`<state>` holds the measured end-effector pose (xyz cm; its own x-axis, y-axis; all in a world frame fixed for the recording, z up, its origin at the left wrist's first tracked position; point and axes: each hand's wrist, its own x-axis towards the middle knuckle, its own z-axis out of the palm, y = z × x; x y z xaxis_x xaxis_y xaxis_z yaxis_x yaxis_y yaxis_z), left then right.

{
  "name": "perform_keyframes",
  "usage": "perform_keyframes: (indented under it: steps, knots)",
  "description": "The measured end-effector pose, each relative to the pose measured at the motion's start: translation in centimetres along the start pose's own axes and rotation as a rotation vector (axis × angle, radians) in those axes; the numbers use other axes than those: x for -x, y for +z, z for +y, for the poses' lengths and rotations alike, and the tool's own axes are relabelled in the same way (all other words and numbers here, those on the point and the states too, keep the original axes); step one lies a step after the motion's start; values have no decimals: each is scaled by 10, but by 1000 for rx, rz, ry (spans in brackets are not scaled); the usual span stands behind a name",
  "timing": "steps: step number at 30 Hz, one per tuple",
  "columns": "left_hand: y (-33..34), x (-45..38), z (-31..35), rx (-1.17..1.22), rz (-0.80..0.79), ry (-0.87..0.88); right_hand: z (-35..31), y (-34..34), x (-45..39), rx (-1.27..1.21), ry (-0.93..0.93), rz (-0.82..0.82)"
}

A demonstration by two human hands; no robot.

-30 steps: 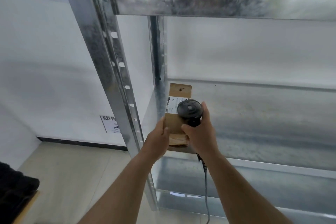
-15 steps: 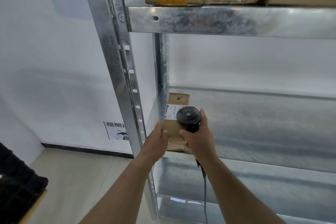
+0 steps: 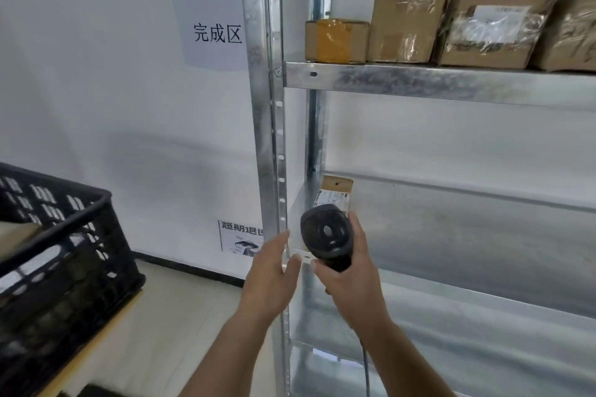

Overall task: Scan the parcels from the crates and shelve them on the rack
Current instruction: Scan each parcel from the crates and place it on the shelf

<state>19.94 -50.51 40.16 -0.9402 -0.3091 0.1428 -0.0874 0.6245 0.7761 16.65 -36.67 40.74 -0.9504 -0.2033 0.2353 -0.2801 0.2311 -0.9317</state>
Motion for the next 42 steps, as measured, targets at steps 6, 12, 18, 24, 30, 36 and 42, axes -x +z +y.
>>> perform_keyframes:
  steps: [6,12,18,24,30,36,42]
  knots:
    - [-61,64,-13,-191,242,-37,-33,34,40,-102,-105,-124]
    - [-140,125,-24,-310,431,-139,-79,91,77,-214,-165,-252]
    - [-221,178,-46,-373,591,-177,-129,155,113,-260,-243,-413]
    - [-310,230,-80,-436,637,-210,-178,236,158,-280,-291,-521]
    - [-406,277,-122,-540,662,-287,-230,324,210,-273,-316,-627]
    - [-478,303,-161,-527,638,-316,-287,391,232,-318,-385,-637]
    - [-528,306,-205,-529,611,-397,-325,439,237,-297,-383,-693]
